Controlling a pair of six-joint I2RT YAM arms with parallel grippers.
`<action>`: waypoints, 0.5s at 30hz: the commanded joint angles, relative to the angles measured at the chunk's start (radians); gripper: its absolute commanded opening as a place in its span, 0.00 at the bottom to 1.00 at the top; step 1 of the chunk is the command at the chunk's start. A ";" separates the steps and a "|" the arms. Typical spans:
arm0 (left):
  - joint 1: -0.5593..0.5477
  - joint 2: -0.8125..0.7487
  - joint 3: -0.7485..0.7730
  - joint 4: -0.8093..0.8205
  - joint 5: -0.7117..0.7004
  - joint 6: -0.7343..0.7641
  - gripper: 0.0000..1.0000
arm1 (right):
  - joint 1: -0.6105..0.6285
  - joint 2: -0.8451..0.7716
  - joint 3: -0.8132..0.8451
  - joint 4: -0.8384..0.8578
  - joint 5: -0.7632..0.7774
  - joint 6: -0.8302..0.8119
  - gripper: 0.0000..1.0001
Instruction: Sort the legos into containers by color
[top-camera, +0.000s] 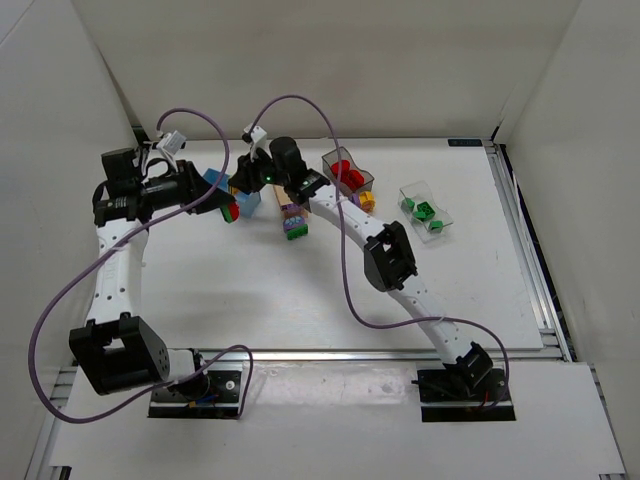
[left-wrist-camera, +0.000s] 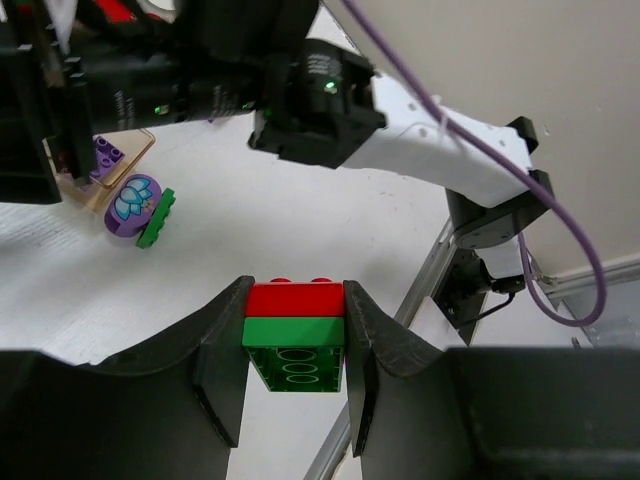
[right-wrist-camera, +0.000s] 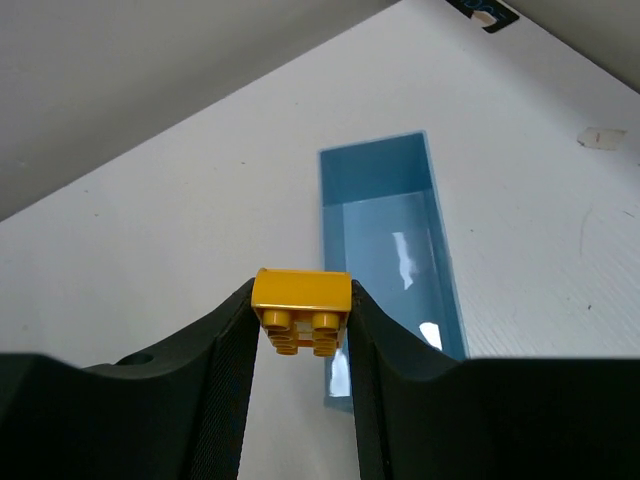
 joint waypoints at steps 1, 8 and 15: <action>0.009 -0.065 -0.015 0.012 -0.011 -0.023 0.10 | -0.026 0.037 0.062 0.090 0.102 -0.043 0.00; 0.009 -0.089 -0.033 0.011 -0.018 -0.044 0.10 | -0.029 0.111 0.123 0.110 0.142 -0.106 0.00; 0.009 -0.086 -0.038 0.012 -0.018 -0.052 0.10 | -0.026 0.129 0.105 0.114 0.102 -0.109 0.27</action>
